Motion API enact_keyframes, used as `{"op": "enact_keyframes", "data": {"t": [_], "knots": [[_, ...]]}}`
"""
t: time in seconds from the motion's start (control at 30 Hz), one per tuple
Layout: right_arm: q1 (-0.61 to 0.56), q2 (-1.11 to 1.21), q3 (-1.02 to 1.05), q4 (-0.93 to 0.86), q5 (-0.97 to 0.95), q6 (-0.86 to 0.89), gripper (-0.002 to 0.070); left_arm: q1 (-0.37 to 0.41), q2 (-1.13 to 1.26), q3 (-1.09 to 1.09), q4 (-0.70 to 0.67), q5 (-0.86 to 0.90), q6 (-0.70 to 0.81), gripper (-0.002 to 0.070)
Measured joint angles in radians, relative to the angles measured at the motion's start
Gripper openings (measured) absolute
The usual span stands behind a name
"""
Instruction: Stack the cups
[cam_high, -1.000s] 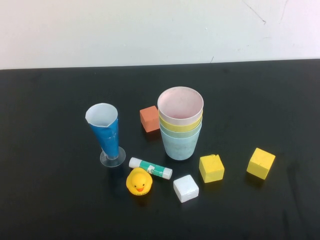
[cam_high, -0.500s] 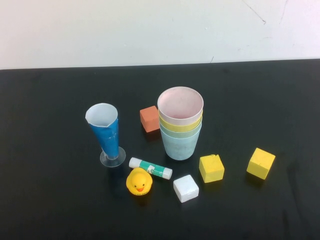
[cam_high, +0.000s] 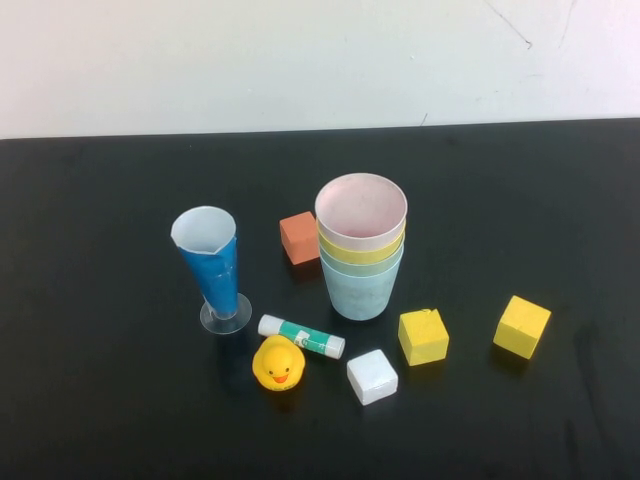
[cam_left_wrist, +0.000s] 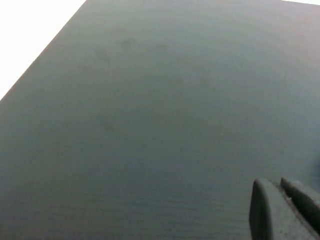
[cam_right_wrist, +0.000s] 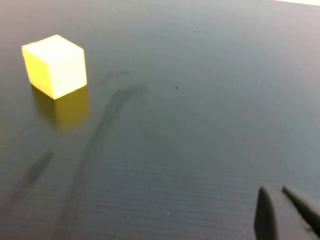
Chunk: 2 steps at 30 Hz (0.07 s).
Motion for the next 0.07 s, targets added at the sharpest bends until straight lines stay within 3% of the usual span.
{"op": "enact_keyframes", "data": {"t": [0.07], "knots": [[0.0, 0.0, 0.0, 0.0, 0.0, 0.0, -0.0001, 0.0, 0.0, 0.0, 0.0, 0.0, 0.0, -0.0001]]}}
